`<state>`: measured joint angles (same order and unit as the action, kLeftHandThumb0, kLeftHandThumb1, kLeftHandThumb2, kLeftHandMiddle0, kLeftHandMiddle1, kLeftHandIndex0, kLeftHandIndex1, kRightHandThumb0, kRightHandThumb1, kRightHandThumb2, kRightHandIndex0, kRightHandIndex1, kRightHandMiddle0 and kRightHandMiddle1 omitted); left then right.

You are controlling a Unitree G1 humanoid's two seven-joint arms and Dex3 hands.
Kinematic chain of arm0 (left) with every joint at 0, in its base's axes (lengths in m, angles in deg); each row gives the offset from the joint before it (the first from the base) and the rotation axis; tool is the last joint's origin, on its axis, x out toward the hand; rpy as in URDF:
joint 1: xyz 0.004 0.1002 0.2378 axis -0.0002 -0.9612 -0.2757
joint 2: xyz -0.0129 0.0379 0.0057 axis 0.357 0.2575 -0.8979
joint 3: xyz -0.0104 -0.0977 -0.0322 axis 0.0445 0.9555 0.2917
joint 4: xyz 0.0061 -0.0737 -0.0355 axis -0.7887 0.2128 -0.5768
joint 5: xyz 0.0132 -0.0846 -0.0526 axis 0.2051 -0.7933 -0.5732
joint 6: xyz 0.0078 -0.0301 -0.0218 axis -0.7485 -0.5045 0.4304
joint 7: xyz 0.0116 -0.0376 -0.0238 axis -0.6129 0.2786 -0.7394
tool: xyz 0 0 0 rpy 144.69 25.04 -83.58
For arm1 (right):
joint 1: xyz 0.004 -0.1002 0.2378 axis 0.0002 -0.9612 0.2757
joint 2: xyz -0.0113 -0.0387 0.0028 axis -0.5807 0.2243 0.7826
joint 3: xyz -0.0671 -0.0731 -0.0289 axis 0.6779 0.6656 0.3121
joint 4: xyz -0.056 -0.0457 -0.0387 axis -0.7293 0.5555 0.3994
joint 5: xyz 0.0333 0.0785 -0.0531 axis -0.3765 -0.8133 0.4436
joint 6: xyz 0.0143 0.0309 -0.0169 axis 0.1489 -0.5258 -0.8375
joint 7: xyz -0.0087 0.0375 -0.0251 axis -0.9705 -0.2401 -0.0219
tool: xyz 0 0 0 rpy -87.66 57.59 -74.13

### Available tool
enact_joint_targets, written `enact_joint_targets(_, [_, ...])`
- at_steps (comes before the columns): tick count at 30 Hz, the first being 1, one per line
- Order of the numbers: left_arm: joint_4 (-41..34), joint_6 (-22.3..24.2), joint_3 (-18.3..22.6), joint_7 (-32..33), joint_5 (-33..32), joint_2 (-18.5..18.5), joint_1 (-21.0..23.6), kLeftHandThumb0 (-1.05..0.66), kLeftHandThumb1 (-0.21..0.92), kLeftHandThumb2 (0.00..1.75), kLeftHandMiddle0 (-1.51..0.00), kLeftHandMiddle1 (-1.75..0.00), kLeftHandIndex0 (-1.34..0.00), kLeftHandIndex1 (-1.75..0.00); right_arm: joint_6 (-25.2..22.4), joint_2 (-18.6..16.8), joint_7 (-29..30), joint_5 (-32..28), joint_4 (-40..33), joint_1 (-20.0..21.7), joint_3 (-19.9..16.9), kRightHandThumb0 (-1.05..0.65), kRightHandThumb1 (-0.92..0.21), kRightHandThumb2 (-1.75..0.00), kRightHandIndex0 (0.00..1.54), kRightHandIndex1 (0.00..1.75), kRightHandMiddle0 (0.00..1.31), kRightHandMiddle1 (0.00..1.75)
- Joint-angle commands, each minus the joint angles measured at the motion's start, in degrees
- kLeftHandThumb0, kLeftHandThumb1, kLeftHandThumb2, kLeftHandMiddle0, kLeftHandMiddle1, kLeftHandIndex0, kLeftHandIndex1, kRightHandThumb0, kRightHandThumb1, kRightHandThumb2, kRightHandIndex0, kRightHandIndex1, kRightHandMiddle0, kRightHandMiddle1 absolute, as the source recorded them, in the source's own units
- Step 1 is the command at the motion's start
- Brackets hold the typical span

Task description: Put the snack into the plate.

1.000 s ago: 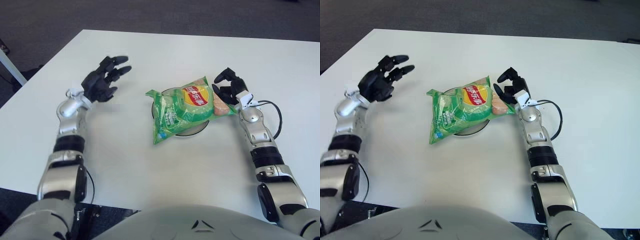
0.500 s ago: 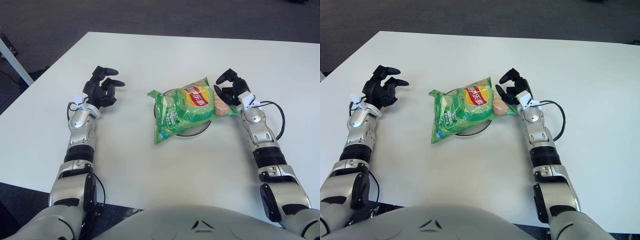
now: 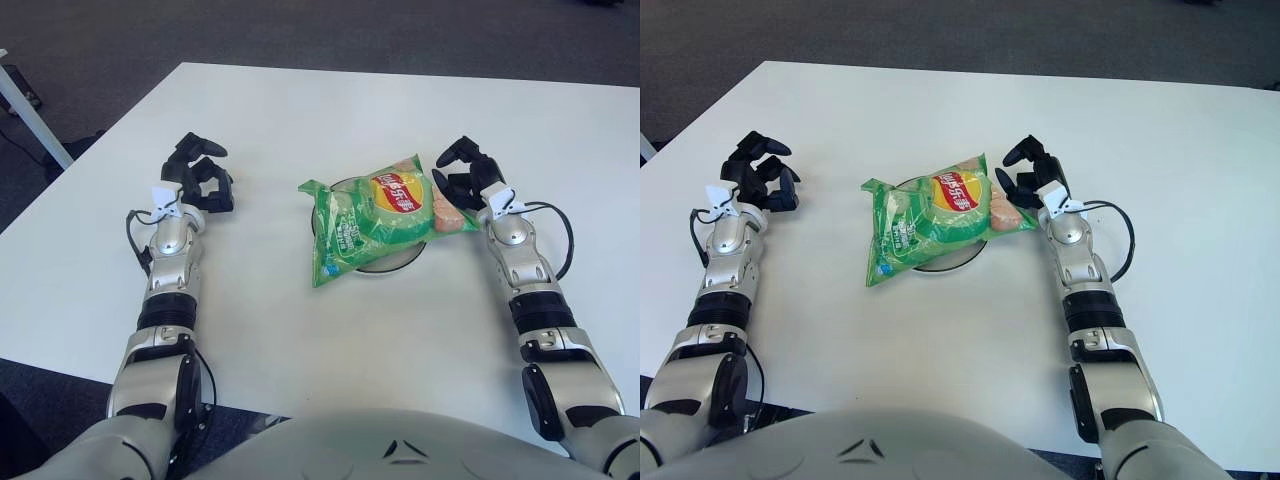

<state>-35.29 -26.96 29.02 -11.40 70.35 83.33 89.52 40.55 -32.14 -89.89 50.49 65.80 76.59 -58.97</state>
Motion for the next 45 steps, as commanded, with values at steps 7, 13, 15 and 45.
enact_joint_targets(7, [-1.51, 6.2, -3.67, 2.01, 0.53, -6.63, -8.82, -0.47, 0.34, 1.29, -1.28, -1.75, -0.6, -1.74, -3.61, -1.05, -1.43, -0.06, 3.21, -4.36, 0.41, -0.38, -0.68, -0.85, 1.17, 1.75, 0.33, 1.75])
enact_joint_targets(13, [-4.87, 11.11, -4.24, 4.7, 0.5, -7.55, -10.05, -0.48, 0.33, 1.3, -1.28, -1.75, -0.6, -1.75, -2.89, -1.98, -0.83, -1.49, 3.21, -4.63, -0.95, -0.37, -0.72, -0.81, 1.18, 1.75, 0.31, 1.75])
enact_joint_targets(15, [-5.91, 12.09, -4.55, 5.54, 0.78, -7.75, -10.45, -0.47, 0.34, 1.29, -1.27, -1.75, -0.6, -1.75, -2.31, -2.81, 0.07, -2.38, 3.41, -4.72, -1.99, -0.37, -0.73, -0.79, 1.19, 1.75, 0.3, 1.75])
enact_joint_targets(45, [-8.42, 9.27, -9.53, -6.43, -1.89, -7.25, -14.04, -0.46, 0.36, 1.26, -1.25, -1.75, -0.58, -1.75, -5.49, -10.44, 16.83, -8.39, 5.23, -2.15, -12.34, -0.44, -0.44, -1.16, 1.18, 1.75, 0.51, 1.75])
